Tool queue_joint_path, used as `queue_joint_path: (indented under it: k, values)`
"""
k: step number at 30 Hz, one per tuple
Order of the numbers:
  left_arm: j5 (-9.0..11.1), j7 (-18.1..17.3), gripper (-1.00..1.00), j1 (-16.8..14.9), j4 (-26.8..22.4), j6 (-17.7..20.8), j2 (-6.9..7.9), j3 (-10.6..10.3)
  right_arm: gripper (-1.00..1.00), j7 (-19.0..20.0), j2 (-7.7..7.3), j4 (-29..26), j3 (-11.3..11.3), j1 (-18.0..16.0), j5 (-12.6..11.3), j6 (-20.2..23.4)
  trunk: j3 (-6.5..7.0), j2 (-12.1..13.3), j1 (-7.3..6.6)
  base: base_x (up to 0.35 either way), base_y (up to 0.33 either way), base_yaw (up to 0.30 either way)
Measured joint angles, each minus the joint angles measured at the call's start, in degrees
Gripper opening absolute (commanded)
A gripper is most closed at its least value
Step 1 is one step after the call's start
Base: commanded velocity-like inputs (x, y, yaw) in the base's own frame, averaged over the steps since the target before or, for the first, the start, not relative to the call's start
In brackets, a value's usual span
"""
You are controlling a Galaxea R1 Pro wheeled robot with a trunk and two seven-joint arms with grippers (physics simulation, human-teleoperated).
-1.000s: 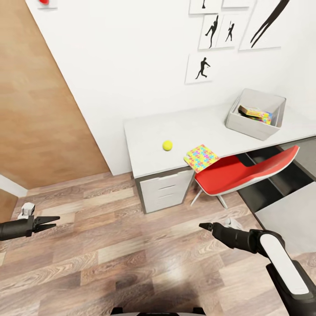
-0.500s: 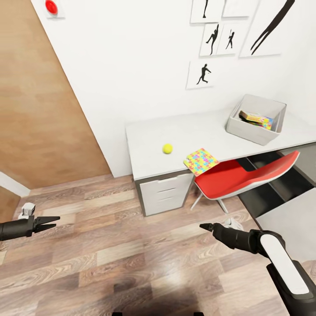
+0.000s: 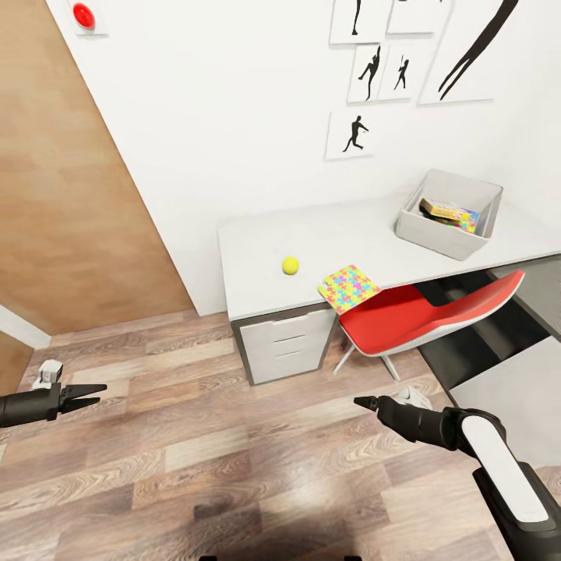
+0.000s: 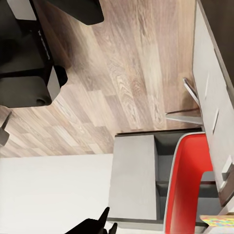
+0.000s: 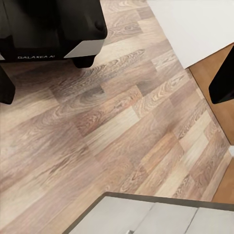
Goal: Put all the toys in the child's room - the three board games (two on the bed and one on the table), the two jigsaw puzzles on the table, and the tennis ball on the table - inside the toy box on the table in the child's room.
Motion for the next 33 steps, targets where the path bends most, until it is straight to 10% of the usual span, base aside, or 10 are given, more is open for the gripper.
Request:
queue_joint_path:
  k: [33]
  values:
    - [0.0,0.0,1.00,0.0,0.0,0.0,-0.03,0.0,1.00,-0.1,0.49,0.0,0.3,0.0,3.6,-0.9,2.57,0.0,0.00,0.011,-0.070,0.000]
